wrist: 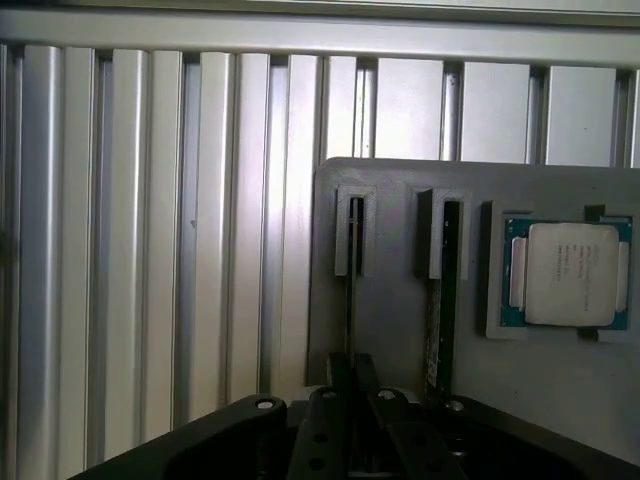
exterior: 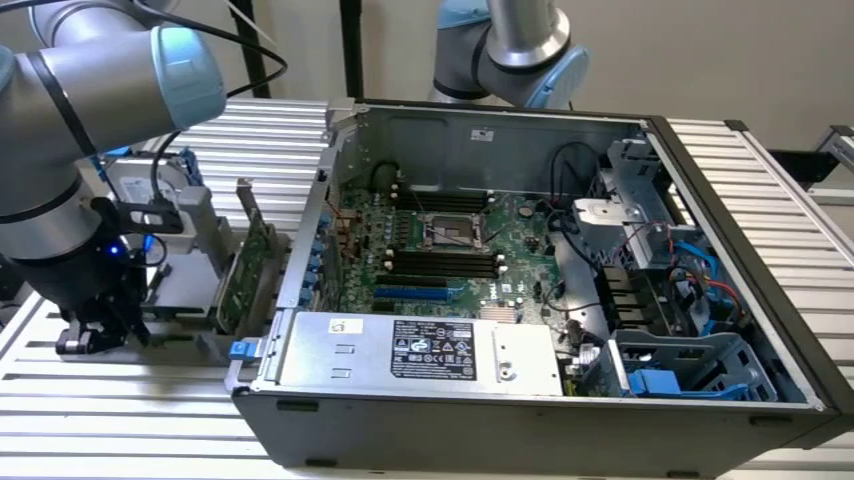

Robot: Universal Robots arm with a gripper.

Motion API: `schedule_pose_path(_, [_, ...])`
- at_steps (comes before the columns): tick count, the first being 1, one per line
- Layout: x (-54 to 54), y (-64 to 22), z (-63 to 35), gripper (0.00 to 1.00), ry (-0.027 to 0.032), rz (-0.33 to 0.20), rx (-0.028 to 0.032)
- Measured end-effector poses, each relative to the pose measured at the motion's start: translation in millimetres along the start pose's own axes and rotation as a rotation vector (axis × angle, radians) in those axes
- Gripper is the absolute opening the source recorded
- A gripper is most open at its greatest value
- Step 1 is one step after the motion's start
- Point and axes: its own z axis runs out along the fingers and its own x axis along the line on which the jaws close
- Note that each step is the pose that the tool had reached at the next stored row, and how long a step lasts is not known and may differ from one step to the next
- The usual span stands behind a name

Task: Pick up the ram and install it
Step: 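Pick up the ram and move it above insertion slot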

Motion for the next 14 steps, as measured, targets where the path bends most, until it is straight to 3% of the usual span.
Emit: schedule_pose_path(14, [4.7,0.4,0.1,0.00,-0.0016,0.044,0.0001])
